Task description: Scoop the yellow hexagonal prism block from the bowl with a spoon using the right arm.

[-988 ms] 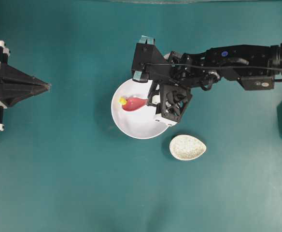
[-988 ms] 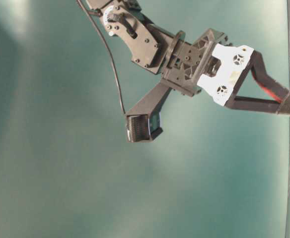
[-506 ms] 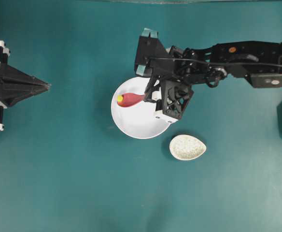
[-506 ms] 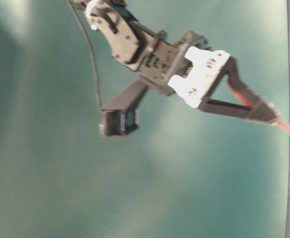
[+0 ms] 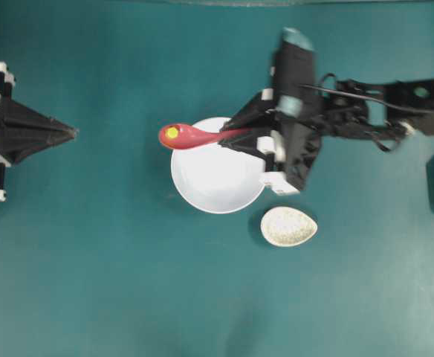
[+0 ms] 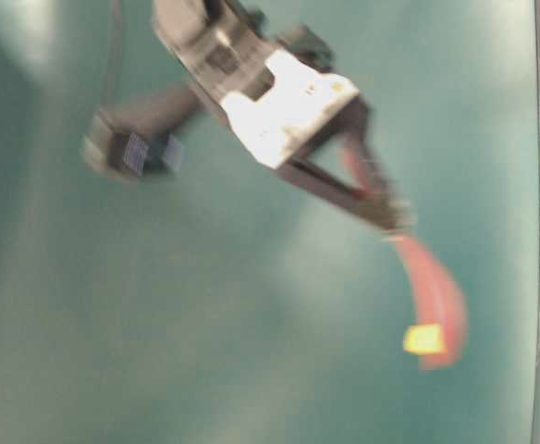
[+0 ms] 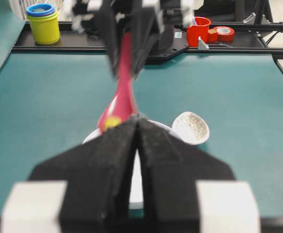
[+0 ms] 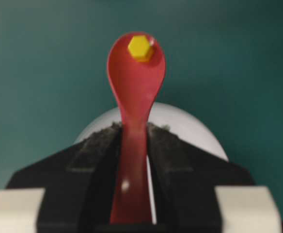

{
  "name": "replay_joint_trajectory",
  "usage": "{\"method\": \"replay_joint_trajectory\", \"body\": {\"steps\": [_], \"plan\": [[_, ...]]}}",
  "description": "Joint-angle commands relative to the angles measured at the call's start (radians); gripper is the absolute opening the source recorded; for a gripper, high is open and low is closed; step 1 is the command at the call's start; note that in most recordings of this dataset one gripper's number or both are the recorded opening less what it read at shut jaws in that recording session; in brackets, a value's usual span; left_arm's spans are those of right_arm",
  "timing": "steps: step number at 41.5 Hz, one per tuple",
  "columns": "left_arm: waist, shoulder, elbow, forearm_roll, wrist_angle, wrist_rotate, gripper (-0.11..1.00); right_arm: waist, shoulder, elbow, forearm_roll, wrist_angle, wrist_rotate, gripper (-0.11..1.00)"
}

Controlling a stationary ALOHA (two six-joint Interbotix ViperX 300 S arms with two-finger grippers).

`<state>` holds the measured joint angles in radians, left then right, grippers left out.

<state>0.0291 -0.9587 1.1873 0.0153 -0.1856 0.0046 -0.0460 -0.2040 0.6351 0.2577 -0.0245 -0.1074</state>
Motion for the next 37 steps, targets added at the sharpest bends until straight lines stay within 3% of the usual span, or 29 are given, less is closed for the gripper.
{"method": "replay_joint_trajectory", "body": {"steps": [1, 7, 25, 37], "plan": [[0.0, 0.008, -0.009, 0.003, -0.009, 0.0, 0.0, 0.026, -0.067, 0.054, -0.002, -0.147, 0.006, 0.23], [0.002, 0.008, -0.009, 0.003, -0.009, 0.0, 0.0, 0.04, -0.124, 0.092, -0.002, -0.183, 0.009, 0.23], [0.002, 0.006, -0.008, 0.003, -0.009, -0.005, 0.0, 0.04, -0.229, 0.091, -0.003, -0.077, -0.008, 0.23], [0.002, 0.003, -0.009, 0.003, -0.011, -0.003, 0.0, 0.038, -0.284, 0.112, -0.051, -0.049, -0.006, 0.23]]}}
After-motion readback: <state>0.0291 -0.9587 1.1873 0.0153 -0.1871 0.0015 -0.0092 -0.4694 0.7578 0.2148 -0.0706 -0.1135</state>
